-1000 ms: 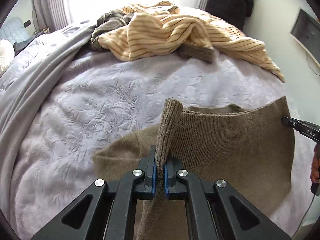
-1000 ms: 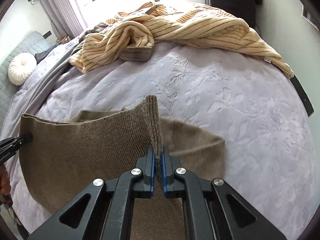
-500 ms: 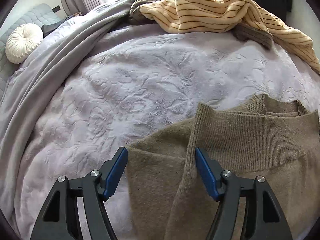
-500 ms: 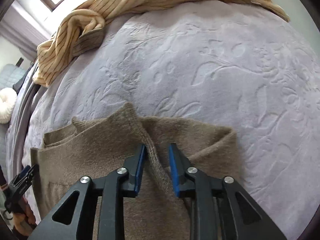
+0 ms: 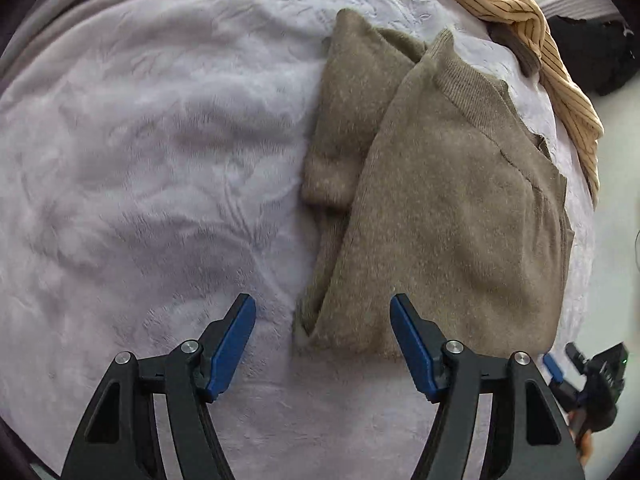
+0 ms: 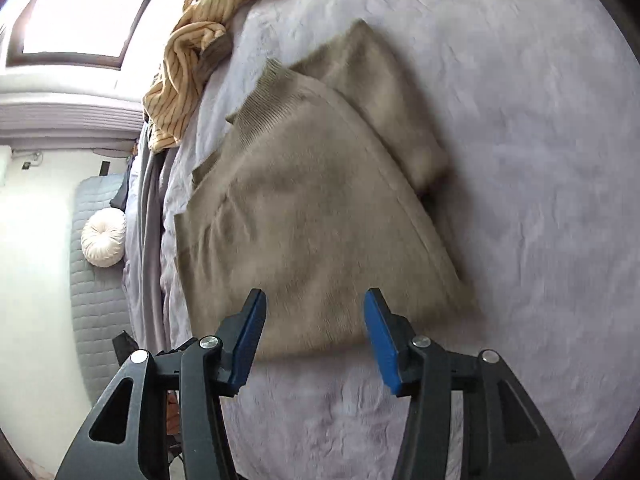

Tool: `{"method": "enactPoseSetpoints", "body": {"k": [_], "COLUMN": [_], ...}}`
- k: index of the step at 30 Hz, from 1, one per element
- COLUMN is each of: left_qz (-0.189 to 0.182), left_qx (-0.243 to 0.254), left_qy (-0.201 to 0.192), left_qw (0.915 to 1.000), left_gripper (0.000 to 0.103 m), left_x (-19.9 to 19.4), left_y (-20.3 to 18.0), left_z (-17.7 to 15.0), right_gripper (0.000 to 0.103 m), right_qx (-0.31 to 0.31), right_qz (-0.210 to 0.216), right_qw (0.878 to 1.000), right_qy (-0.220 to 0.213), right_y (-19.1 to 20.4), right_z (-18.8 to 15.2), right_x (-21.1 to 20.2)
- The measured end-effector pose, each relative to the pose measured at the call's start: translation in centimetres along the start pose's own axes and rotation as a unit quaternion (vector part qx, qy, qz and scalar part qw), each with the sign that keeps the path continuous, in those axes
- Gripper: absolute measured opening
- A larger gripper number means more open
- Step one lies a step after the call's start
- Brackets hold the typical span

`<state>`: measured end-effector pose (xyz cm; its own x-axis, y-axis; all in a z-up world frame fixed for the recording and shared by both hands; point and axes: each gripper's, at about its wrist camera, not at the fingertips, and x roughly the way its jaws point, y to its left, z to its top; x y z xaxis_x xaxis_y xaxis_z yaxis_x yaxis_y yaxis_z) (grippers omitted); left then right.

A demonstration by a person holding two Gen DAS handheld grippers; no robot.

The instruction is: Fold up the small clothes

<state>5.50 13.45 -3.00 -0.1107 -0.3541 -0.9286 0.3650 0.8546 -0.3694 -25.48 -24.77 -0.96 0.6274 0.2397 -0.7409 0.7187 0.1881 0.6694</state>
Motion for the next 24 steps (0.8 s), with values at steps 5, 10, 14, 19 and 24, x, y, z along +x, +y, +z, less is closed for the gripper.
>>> {"method": "enactPoseSetpoints", "body": {"k": [5, 10, 14, 19, 24], "left_qz": [-0.020, -0.027, 0.022, 0.022, 0.067], "left_qx": [-0.021, -0.005, 0.046, 0.045, 0.096], "left_qy": [-0.009, -0.029, -0.043, -0.040, -0.054], "left_qw": [0.9995, 0.9992, 0.9977, 0.9979, 0.9916], "left_gripper": [0.058, 0.018, 0.018, 0.018, 0.018], "left_x": [1.3, 0.4, 0.5, 0.8, -2.7], "left_y": [-0.2, -0.6, -1.6, -0.6, -0.9], "left_z": [-0.2, 0.3, -0.7, -1.3, -1.6], "right_gripper": [0.055, 0.008, 0.008, 0.009, 0.014], "right_qx": [0.084, 0.092, 0.016, 0.027, 0.063], "right_qz": [0.008, 0.017, -0.029, -0.063, -0.074], "right_qw": [0.995, 0.993, 0.997, 0.997, 0.994], "right_qy": [-0.045, -0.077, -0.074, -0.042, -0.055], "right_y": [-3.5, -3.1, -1.3, -4.0, -4.3], "right_z": [-0.2, 1.3, 1.2, 1.7, -0.3], "right_x": [1.1, 0.8, -0.6, 1.5, -1.4]}}
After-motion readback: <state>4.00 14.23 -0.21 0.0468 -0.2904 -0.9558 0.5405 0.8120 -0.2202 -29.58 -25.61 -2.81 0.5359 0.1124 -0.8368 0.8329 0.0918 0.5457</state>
